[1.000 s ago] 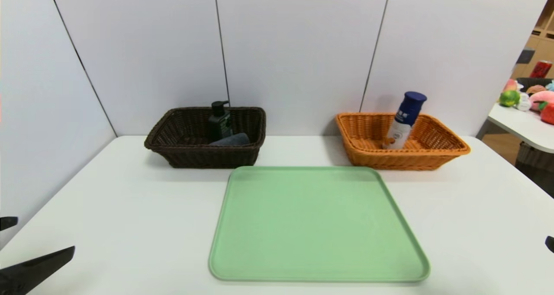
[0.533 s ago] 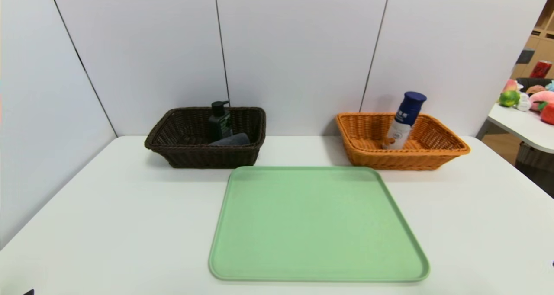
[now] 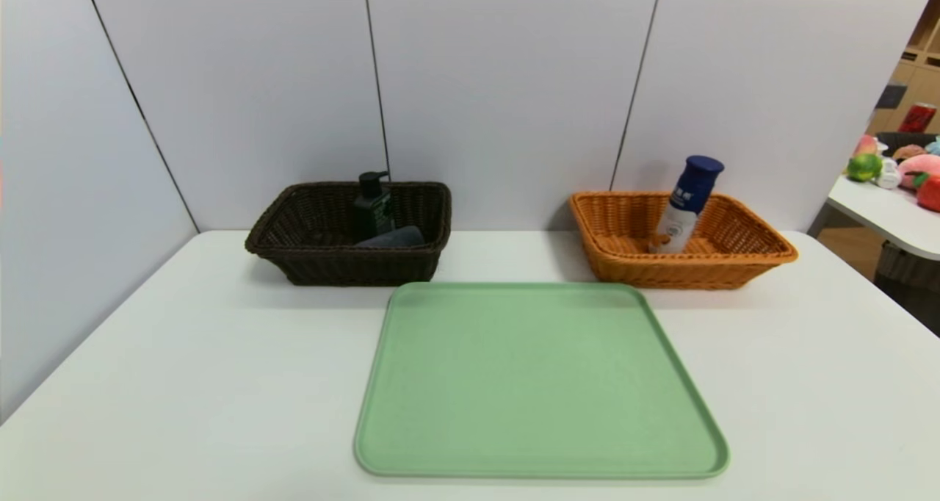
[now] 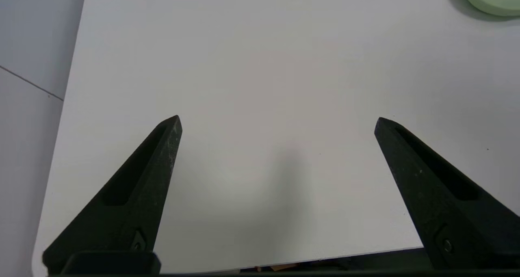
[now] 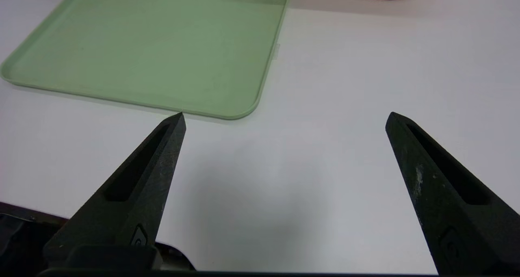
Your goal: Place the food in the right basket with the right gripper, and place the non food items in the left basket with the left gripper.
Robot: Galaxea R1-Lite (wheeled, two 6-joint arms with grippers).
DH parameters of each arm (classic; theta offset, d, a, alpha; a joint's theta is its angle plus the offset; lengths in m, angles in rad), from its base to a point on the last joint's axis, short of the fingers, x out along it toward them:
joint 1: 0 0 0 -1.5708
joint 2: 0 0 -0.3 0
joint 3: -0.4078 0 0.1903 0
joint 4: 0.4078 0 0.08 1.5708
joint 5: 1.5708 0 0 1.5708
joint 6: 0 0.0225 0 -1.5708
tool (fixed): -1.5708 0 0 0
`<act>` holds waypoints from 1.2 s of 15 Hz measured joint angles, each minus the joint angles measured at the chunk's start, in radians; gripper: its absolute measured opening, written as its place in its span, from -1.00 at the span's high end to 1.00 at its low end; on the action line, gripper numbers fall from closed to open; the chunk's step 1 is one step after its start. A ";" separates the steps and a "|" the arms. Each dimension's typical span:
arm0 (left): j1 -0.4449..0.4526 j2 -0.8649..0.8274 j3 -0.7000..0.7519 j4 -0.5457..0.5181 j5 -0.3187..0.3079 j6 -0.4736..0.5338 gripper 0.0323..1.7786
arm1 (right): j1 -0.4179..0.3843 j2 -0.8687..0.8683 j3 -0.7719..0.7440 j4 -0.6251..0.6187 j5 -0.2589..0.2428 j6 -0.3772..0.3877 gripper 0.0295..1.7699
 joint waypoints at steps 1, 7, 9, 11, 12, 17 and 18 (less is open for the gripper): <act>-0.001 -0.009 0.008 0.000 -0.013 0.000 -0.90 | 0.000 -0.012 -0.004 0.014 -0.003 -0.001 -0.92; -0.001 -0.050 0.036 0.000 -0.027 0.000 -0.90 | 0.080 -0.049 -0.061 0.163 -0.009 -0.003 -0.92; -0.001 -0.059 0.037 0.000 -0.029 -0.001 -0.90 | 0.181 -0.063 -0.083 0.215 -0.040 0.000 -0.92; -0.001 -0.071 0.040 0.000 -0.029 0.000 -0.90 | 0.237 -0.077 -0.084 0.225 -0.114 0.024 -0.92; -0.002 -0.077 0.045 0.000 -0.029 0.001 -0.90 | 0.248 -0.089 -0.076 0.221 -0.120 0.045 -0.92; -0.003 -0.113 0.076 -0.001 -0.032 0.005 -0.90 | 0.249 -0.157 -0.041 0.198 -0.120 0.066 -0.92; -0.003 -0.120 0.079 -0.001 -0.031 0.005 -0.90 | 0.238 -0.169 -0.038 0.183 -0.117 0.070 -0.92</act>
